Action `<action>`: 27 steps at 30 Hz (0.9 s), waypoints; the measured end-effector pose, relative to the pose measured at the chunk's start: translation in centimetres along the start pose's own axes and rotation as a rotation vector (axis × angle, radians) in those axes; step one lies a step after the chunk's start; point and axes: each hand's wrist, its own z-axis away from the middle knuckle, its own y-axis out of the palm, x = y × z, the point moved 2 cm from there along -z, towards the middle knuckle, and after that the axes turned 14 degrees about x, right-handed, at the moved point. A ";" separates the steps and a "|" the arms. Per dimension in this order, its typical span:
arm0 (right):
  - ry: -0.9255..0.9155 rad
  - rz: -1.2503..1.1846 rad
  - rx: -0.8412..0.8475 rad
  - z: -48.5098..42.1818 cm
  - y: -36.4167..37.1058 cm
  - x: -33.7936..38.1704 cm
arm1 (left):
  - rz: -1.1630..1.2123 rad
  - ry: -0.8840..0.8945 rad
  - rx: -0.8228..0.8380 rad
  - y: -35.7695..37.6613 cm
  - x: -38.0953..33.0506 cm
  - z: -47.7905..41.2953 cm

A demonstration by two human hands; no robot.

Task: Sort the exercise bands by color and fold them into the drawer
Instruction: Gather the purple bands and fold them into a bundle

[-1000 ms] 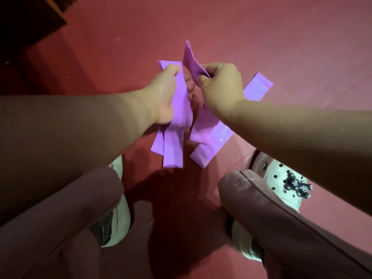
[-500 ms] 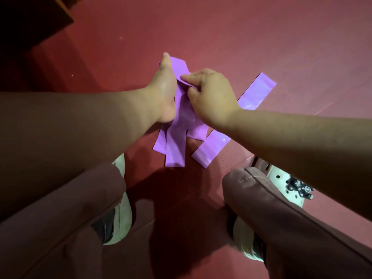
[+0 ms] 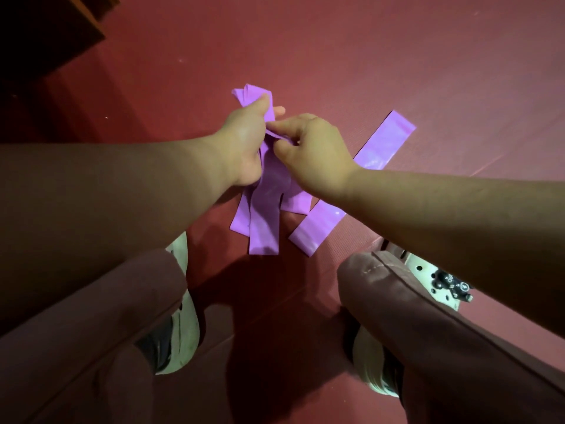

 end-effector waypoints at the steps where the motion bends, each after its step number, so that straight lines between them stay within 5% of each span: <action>1: 0.046 -0.090 -0.002 0.1 0.1 0.0 | 0.015 -0.005 -0.017 -0.2 0.0 -0.2; 6: 0.327 -0.658 -0.027 0.8 0.5 -0.1 | 0.132 0.033 -0.110 -1.0 -0.2 -0.6; 13: 0.477 -0.519 0.058 1.1 0.5 -1.5 | 0.312 0.099 -0.127 -1.5 -0.6 -0.5; 18: 0.515 -0.366 0.328 2.0 0.8 -0.9 | 0.314 0.111 -0.151 -1.8 -1.0 -0.4; 27: 0.555 -0.826 0.437 2.9 2.6 -0.2 | 0.338 0.083 -0.114 -1.9 -0.8 -0.1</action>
